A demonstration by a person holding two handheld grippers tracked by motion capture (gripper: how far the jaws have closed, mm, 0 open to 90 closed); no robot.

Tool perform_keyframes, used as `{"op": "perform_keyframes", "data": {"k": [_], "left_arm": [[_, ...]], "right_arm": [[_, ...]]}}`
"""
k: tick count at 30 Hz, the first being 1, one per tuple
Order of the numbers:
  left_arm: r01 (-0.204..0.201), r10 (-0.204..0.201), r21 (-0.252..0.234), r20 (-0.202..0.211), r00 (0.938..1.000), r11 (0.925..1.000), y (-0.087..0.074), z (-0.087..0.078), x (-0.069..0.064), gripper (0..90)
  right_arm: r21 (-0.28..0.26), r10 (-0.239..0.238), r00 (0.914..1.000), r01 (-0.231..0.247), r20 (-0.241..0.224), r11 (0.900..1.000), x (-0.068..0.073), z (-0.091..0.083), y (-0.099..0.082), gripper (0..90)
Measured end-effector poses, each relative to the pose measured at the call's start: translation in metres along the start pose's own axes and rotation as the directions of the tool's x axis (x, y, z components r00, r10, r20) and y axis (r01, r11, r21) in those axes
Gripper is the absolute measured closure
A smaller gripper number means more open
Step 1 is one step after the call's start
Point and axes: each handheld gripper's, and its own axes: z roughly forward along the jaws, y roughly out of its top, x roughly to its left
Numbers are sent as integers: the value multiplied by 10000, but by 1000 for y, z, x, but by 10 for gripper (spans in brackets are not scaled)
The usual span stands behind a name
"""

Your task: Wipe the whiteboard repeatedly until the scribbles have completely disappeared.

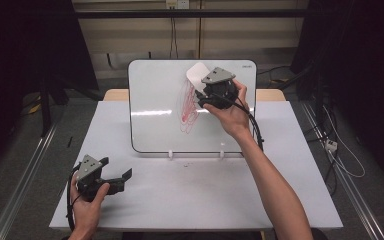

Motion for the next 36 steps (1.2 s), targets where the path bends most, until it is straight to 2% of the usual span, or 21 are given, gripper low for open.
{"op": "perform_keyframes", "data": {"k": [6,7,10,11,16,17,20,24,26,36], "left_arm": [[5,-6,-32,-9,10000,10000,0,-1,0,60],[8,-8,-41,-10,10000,10000,0,-1,-1,60],[2,-1,-20,28,10000,10000,0,-1,-1,60],[-2,2,-14,40,10000,10000,0,0,-1,60],[62,-61,-66,56,10000,10000,-1,-1,1,60],[48,-48,-65,49,10000,10000,0,-1,1,60],[28,-28,-115,55,10000,9999,0,-1,1,60],[6,-6,-48,79,10000,10000,0,0,-1,60],[27,-27,-75,79,10000,10000,0,0,-1,60],[13,-12,-87,66,10000,10000,0,-1,0,60]], "right_arm": [[183,-132,9997,129,216,9998,-1,7,-1,317],[106,-146,9990,141,429,9998,-1,9,1,317],[138,-99,9987,92,498,9999,-2,12,4,317],[190,-241,9979,230,609,9996,-2,14,8,317],[335,-356,9976,337,589,9989,0,18,11,317],[439,-244,9983,221,531,9988,0,21,11,317],[656,-311,9972,266,681,9975,0,24,9,316],[820,-437,9951,364,892,9960,1,28,7,317],[873,-659,9917,563,1103,9946,3,30,6,317],[1021,-896,9853,751,1453,9919,9,32,7,316]]}}
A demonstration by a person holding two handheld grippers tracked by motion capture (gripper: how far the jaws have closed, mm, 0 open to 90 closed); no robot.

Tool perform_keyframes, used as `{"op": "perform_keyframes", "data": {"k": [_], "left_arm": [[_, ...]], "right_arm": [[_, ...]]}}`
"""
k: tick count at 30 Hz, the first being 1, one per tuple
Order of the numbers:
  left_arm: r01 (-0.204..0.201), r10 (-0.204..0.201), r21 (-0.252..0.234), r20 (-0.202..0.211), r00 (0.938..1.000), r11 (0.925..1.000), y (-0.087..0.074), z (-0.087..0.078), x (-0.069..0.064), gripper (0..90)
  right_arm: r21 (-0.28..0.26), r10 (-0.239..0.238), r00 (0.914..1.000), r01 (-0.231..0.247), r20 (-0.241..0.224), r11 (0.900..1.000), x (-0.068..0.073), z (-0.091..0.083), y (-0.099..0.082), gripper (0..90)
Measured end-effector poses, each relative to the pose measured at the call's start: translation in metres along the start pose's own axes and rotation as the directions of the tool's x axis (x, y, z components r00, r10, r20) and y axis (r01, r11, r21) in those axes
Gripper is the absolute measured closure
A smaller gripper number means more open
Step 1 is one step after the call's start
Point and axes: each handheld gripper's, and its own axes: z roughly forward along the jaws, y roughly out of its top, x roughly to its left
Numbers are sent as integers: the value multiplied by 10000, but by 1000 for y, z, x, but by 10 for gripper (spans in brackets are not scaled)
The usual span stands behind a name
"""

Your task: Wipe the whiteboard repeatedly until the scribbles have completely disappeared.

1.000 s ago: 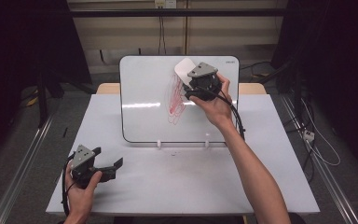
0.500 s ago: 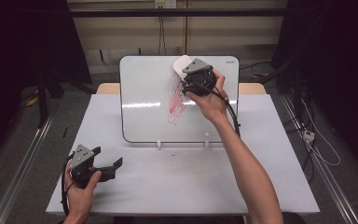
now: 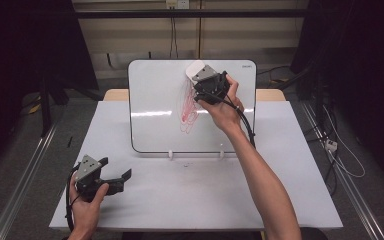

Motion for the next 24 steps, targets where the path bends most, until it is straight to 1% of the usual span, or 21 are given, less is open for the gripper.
{"op": "perform_keyframes", "data": {"k": [7,8,18,21,24], "left_arm": [[-66,66,-3,7,10000,10000,0,0,-1,60],[-62,62,1,9,10000,10000,0,0,0,60],[-61,61,5,6,10000,10000,0,0,-1,60],[-47,47,-4,7,10000,10000,0,0,-1,60],[-80,80,43,5,10000,10000,0,0,-1,60]], "right_arm": [[-14,-13,10000,13,28,10000,2,0,-1,316],[-39,-75,10000,75,17,10000,2,0,-1,316],[-52,-285,9995,285,-127,9996,14,0,-2,316],[-71,-273,9995,272,-145,9996,16,0,-3,316],[-61,-394,9989,393,-242,9992,22,0,-4,317]]}}
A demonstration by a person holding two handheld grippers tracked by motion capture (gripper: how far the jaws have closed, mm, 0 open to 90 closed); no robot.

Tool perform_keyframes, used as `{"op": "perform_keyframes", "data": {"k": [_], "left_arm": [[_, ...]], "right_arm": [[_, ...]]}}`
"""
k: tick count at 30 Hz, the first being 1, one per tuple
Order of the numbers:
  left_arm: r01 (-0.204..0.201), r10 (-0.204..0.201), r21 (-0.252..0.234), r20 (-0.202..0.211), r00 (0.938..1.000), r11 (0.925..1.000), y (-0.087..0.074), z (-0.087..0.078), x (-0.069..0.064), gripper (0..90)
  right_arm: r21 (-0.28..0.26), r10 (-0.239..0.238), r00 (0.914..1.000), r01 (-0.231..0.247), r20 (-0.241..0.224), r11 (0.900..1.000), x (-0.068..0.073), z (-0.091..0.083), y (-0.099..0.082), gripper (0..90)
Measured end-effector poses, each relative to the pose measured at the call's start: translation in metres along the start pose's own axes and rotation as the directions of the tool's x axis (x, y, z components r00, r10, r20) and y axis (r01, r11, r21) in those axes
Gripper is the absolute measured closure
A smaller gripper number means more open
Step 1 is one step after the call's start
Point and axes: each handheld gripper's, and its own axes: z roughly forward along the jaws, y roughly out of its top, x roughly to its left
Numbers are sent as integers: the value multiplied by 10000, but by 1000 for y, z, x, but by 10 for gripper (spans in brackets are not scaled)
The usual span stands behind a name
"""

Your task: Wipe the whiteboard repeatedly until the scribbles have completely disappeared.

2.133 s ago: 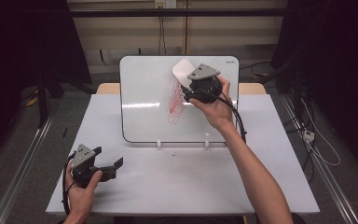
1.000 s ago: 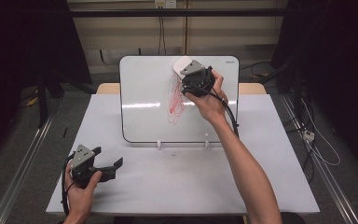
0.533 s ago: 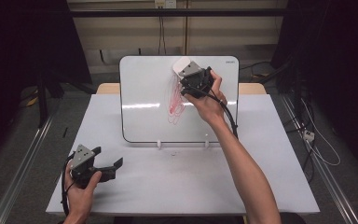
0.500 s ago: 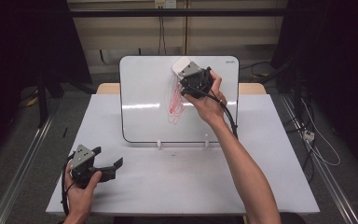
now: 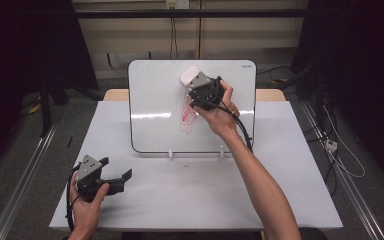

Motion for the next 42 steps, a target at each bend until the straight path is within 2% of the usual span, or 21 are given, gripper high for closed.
{"op": "perform_keyframes", "data": {"k": [13,15,18,24,25,30,31,35,37,42], "left_arm": [[-37,37,5,7,10000,10000,0,1,-1,60],[-20,20,11,0,10000,10000,0,1,0,60],[-40,40,28,11,10000,10000,0,1,0,60],[45,-45,-24,-40,10000,10000,0,0,1,60],[40,-40,-38,-48,10000,10000,0,-1,1,60],[35,-35,-12,-43,10000,10000,-1,-1,1,60],[3,-3,-5,-49,10000,10000,-1,-1,1,60],[28,-29,-23,-65,10000,10000,-1,-2,2,60],[36,-36,-15,-64,10000,10000,-1,-1,2,60],[39,-39,-23,-59,10000,10000,-1,-2,2,60]], "right_arm": [[-57,-296,9993,295,-224,9995,17,-1,-4,317],[-21,-562,9978,562,-343,9984,22,-2,-5,317],[-83,-578,9978,575,-332,9983,26,-4,-7,317],[-24,-614,9977,613,-298,9981,25,-3,-6,316],[-33,-687,9971,687,-330,9976,24,-3,-6,316],[-88,-348,9993,347,-151,9994,14,-3,-6,316],[-80,-240,9997,239,-107,9997,8,-3,-6,316],[-48,-101,9999,101,32,9999,0,-3,-4,316],[-69,116,9998,-115,139,9999,-9,-3,-4,316],[-55,322,9992,-321,247,9995,-17,-3,-4,316]]}}
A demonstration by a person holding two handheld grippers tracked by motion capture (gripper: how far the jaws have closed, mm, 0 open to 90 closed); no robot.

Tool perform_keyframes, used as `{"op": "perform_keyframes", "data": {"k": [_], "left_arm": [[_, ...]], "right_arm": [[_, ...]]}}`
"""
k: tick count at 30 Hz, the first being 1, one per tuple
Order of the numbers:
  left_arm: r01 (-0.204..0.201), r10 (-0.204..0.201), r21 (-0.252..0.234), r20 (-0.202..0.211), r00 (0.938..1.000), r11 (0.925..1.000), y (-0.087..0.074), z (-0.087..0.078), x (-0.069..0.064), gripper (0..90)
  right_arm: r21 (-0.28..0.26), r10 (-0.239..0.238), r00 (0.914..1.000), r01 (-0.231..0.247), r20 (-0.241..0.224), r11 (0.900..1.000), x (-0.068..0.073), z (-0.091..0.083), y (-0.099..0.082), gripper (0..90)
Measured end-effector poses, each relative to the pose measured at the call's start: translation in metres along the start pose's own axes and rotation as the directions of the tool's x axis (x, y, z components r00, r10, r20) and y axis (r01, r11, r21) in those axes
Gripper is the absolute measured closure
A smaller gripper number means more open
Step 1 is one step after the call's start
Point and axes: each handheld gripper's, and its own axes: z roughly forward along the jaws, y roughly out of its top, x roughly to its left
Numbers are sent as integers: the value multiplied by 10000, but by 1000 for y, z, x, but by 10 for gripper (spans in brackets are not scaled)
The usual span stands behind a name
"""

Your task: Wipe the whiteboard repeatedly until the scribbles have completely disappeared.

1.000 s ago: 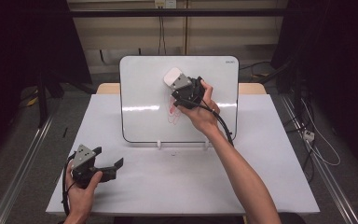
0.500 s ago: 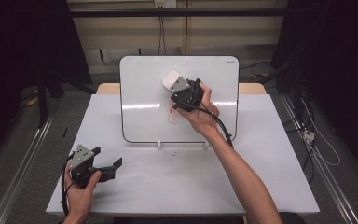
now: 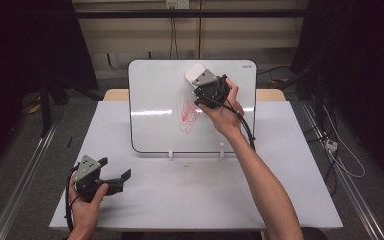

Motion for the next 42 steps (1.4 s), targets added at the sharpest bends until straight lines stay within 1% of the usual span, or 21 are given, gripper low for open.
{"op": "perform_keyframes", "data": {"k": [1,7,9,13,17,19,21,22,25,26,27,29,32,33,35,38,39,42], "left_arm": [[-3,3,-2,1,10000,10000,0,0,0,60],[-2,2,-16,-3,10000,10000,0,0,-1,60],[-58,58,17,-3,10000,10000,0,0,-1,60],[-27,27,35,-10,10000,10000,0,1,-2,60],[-24,24,12,2,10000,10000,0,2,-2,60],[-22,22,23,-10,10000,10000,0,2,-2,60],[-33,33,41,-18,10000,10000,0,2,-2,60],[-33,34,43,-17,10000,10000,0,2,-2,60],[-27,27,-6,-4,10000,10000,0,1,-3,60],[-26,26,-8,-1,10000,10000,0,1,-3,60],[-13,13,-19,5,10000,10000,0,1,-3,60],[-34,34,-11,3,10000,10000,0,1,-3,60],[-11,10,-23,-16,10000,10000,0,1,-2,60],[-35,35,14,-16,10000,10000,0,1,-2,60],[-72,72,65,16,10000,10000,0,2,-3,60],[-115,114,87,41,9999,9999,0,3,-4,60],[-130,130,111,44,9999,9999,0,3,-4,60],[-104,103,138,50,9999,9999,0,4,-4,60]], "right_arm": [[0,59,10000,-59,23,10000,-1,0,0,316],[-5,63,9999,-63,133,10000,2,-1,0,316],[0,22,9999,-22,128,10000,5,-1,-2,316],[-32,-55,10000,55,61,10000,13,0,-4,316],[-36,-31,10000,31,15,10000,14,-1,-5,316],[-56,-197,9998,197,-79,9998,20,0,-5,317],[-84,-224,9997,223,-109,9997,23,0,-5,316],[-113,-290,9994,288,-209,9995,29,-1,-6,317],[-160,-531,9980,526,-355,9985,39,-1,-8,317],[-167,-598,9977,592,-330,9981,42,-1,-8,317],[-196,-558,9981,553,-279,9983,43,-1,-9,317],[-201,-514,9981,507,-347,9985,43,-1,-10,317],[-171,-781,9961,775,-410,9968,49,-3,-12,317],[-171,-781,9961,775,-410,9968,49,-3,-12,317],[-185,-919,9943,910,-550,9957,53,-4,-16,317],[-185,-990,9933,981,-594,9950,56,-6,-18,317],[-150,-1185,9913,1179,-572,9929,58,-8,-20,317],[-137,-1208,9910,1202,-581,9927,58,-8,-20,317]]}}
